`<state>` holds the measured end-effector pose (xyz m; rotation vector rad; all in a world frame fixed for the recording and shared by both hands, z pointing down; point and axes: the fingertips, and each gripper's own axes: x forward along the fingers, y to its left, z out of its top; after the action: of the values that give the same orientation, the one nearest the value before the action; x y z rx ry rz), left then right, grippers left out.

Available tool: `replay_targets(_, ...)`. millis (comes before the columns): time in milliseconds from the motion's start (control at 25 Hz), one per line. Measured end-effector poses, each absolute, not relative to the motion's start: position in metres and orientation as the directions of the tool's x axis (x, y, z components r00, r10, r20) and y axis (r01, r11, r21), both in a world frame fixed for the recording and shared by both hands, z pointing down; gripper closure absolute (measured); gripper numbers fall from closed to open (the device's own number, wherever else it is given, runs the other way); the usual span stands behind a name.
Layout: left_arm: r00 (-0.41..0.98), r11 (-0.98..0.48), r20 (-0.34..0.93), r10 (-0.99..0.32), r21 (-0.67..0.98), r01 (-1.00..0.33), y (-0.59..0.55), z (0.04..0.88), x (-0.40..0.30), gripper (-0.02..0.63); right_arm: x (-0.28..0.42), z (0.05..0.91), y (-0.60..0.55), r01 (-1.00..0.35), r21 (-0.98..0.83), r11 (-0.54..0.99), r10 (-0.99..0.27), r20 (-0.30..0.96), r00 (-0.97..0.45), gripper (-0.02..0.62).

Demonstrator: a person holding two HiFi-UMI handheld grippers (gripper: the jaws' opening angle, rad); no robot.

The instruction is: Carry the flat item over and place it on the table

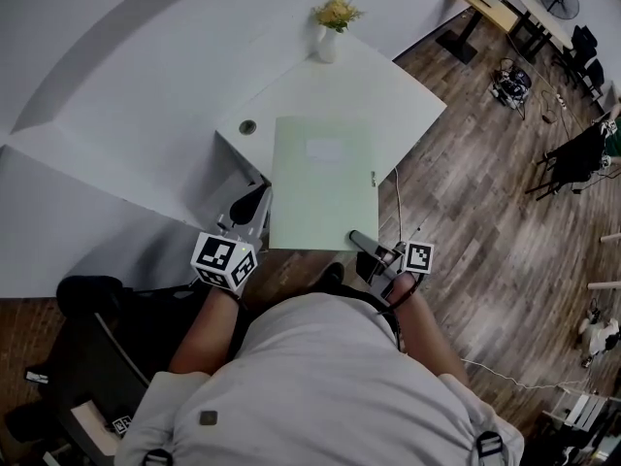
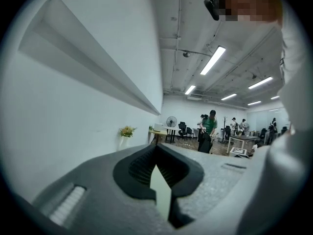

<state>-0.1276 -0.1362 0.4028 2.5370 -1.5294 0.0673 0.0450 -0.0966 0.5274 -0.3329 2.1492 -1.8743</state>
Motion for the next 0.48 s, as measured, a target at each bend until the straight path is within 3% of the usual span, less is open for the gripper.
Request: replay_targets(480, 0.460, -0.452, 0.105, -0.882, 0.093, -0.887, -0.202, 0.395, -0.062, 0.606, 0.104, 0.520, -0.164, 0.015, -0.987, 0.160, -0.333, -0.068, -0.940, 0.296)
